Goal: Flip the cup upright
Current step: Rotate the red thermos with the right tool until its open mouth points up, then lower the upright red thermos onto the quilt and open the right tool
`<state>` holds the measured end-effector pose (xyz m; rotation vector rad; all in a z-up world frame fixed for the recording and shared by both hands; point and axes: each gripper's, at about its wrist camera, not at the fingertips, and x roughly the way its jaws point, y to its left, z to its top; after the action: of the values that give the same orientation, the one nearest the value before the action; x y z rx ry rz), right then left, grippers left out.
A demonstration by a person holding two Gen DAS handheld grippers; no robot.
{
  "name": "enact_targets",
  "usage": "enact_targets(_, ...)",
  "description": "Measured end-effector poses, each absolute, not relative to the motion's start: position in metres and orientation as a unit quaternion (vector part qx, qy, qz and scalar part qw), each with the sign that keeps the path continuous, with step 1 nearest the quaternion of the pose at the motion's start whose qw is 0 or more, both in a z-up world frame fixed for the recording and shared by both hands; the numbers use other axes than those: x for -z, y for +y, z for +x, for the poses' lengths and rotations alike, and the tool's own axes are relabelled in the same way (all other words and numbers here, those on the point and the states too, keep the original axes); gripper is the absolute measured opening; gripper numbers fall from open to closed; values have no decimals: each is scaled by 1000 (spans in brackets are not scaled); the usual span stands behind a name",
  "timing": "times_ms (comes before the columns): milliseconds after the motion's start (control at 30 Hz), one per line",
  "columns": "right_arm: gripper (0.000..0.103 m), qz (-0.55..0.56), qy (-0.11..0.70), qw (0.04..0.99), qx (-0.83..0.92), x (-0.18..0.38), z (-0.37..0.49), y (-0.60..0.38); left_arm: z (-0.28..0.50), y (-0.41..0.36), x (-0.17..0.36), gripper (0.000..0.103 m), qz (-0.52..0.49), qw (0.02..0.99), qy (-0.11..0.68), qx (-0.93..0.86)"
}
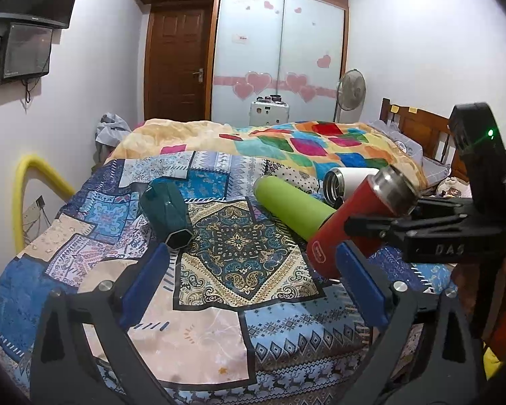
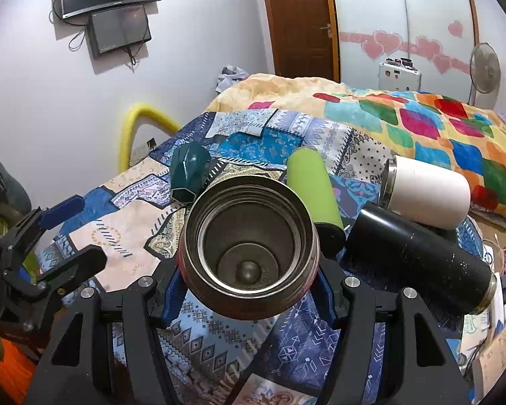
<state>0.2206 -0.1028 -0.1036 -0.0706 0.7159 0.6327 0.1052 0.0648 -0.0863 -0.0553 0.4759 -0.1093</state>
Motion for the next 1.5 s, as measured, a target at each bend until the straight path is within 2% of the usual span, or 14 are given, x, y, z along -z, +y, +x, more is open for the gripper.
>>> enact_targets(267,59,-59,373,873,-310,126,223,-95,113,60,92,101,-28,968,242,57)
enact_targets(633,59,-77,351,880,-311,130,228,-80,119,63,97,101,-32,967,246,52)
enact_targets(833,62,-66,352,878,-318,132,227,-79,116,63,95,101,-32,969,240,50)
enact_targets(967,68,-55,347,881,-317,127,220,-84,112,62,89,101,-34,971,234,47)
enact_targets(1200,68,-40,301,905,-298,98,187,-112,90,54,61,101,-39,977,205,46)
enact_targets(1500,68,13,193,941,-277,35,124,-161,39,32,10,101,-29,991,131,31)
